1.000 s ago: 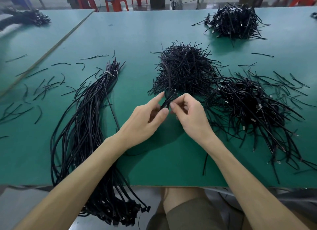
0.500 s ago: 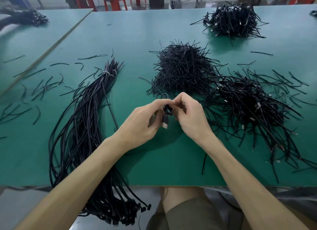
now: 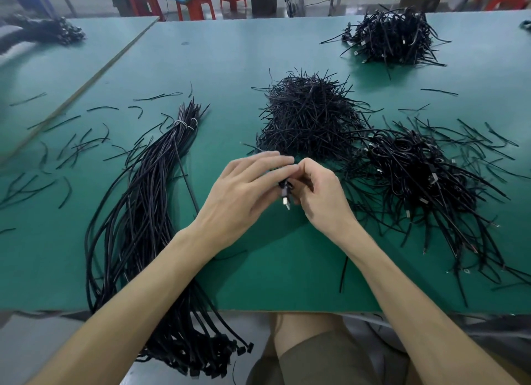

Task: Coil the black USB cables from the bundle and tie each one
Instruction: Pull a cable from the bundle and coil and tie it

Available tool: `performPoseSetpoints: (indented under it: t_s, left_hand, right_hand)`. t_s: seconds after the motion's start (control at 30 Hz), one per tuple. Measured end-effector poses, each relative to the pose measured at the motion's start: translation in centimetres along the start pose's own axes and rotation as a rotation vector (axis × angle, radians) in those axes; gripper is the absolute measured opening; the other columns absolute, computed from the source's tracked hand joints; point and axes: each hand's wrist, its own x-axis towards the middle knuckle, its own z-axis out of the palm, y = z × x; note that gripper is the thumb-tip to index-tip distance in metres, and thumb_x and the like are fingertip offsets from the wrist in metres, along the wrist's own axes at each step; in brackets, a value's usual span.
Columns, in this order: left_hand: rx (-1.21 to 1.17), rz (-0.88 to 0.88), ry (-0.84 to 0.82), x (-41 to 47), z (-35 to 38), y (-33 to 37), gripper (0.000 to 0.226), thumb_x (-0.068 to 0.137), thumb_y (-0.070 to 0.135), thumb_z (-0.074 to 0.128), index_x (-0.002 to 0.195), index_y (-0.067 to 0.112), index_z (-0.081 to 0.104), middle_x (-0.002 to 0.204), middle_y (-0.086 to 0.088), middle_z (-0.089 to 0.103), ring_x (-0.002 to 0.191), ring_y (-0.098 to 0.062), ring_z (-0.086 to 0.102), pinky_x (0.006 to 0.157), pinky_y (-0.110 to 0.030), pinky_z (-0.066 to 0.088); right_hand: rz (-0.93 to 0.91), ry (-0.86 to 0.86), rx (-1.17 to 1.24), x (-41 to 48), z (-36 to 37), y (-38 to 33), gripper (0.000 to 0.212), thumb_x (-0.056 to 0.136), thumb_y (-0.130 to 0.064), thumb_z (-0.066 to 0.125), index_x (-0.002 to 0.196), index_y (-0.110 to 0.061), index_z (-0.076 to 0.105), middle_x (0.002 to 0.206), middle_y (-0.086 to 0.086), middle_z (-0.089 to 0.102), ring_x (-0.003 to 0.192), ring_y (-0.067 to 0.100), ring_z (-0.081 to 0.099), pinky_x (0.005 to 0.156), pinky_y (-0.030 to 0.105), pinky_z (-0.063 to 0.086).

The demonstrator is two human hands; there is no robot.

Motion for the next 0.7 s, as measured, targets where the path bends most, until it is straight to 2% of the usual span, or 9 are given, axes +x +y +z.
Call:
performPoseSetpoints:
  t_s: [0.07,0.13,0.27,0.33,0.4,0.47,0.57,0.63,0.7]
  left_hand:
    - [-0.009,-0.019,-0.012,-0.1,0.0,0.1,0.043,0.109,0.036,0.036,0.134,0.015,0.065,0.132,0.006,0.066,0.127,-0.015,0.059,0.108,-0.034,0.041]
    - [0.018,-0.056,0.071,-0.1,0.2,0.1,0.034,0.107,0.032,0.046,0.122,0.011,0.068,0.112,0.005,0.072,0.104,-0.015,0.065,0.098,-0.031,0.043]
    - [-0.061,-0.185,0.111,-0.2,0.8,0.6,0.024,0.105,0.03,0.051,0.117,0.011,0.06,0.083,0.007,0.067,0.072,-0.009,0.051,0.08,-0.031,0.045]
    - [-0.322,-0.357,0.084,-0.1,0.7,0.8,0.018,0.106,0.029,0.052,0.12,0.018,0.054,0.075,0.005,0.067,0.061,-0.016,0.052,0.065,-0.029,0.046]
    - [-0.722,-0.529,0.065,0.2,0.3,0.4,0.015,0.107,0.022,0.051,0.122,0.018,0.053,0.075,-0.005,0.072,0.05,-0.023,0.057,0.053,-0.035,0.048]
    - [-0.949,-0.543,0.011,0.3,0.0,-0.1,0.024,0.109,0.014,0.046,0.132,0.014,0.052,0.082,-0.016,0.074,0.046,-0.031,0.061,0.056,-0.042,0.052]
    - [-1.146,-0.436,-0.118,0.3,0.0,-0.3,0.047,0.107,0.003,0.045,0.152,0.016,0.038,0.097,-0.023,0.073,0.061,-0.036,0.069,0.063,-0.039,0.056]
    - [-1.131,-0.374,-0.16,0.2,0.3,-0.2,0.057,0.103,0.0,0.05,0.156,0.015,0.034,0.099,-0.019,0.072,0.074,-0.036,0.073,0.062,-0.039,0.056]
    - [-0.998,-0.384,-0.135,0.1,0.8,-0.2,0.053,0.101,-0.002,0.056,0.15,0.015,0.044,0.096,-0.016,0.07,0.071,-0.032,0.074,0.058,-0.042,0.053]
  right_hand:
    - [-0.002,-0.002,-0.006,0.0,0.0,0.0,0.02,0.096,0.003,0.06,0.082,-0.011,0.057,0.066,-0.011,0.064,0.062,0.007,0.056,0.063,0.031,0.047]
    - [0.021,-0.013,0.0,-0.1,0.1,0.0,0.021,0.095,0.004,0.06,0.081,-0.011,0.057,0.064,-0.012,0.064,0.059,0.008,0.054,0.061,0.034,0.047]
    - [0.049,-0.035,-0.002,-0.1,0.4,-0.2,0.021,0.095,0.005,0.059,0.081,-0.011,0.056,0.064,-0.007,0.066,0.057,0.005,0.055,0.06,0.022,0.047]
    - [0.042,-0.026,-0.012,-0.2,0.4,-0.3,0.021,0.094,0.003,0.06,0.079,-0.011,0.055,0.065,-0.005,0.066,0.057,0.008,0.054,0.06,0.025,0.048]
    - [0.037,-0.01,-0.017,-0.2,0.4,-0.3,0.021,0.094,-0.001,0.062,0.078,-0.012,0.054,0.065,-0.004,0.067,0.058,0.011,0.053,0.062,0.033,0.047]
    - [0.032,0.014,-0.018,-0.1,0.2,-0.2,0.023,0.096,-0.002,0.061,0.077,-0.015,0.054,0.065,-0.004,0.067,0.058,0.013,0.053,0.063,0.037,0.047]
    - [0.052,0.063,0.002,0.0,0.1,0.0,0.025,0.097,0.0,0.057,0.078,-0.016,0.055,0.066,-0.002,0.067,0.059,0.008,0.056,0.06,0.03,0.048]
    - [0.063,0.087,0.002,0.1,0.0,0.1,0.028,0.098,0.001,0.057,0.077,-0.019,0.055,0.066,-0.007,0.065,0.058,0.001,0.057,0.061,0.02,0.047]
    - [0.064,0.084,-0.02,0.1,0.0,0.1,0.029,0.098,-0.001,0.058,0.077,-0.021,0.055,0.064,-0.01,0.065,0.058,0.001,0.057,0.061,0.02,0.046]
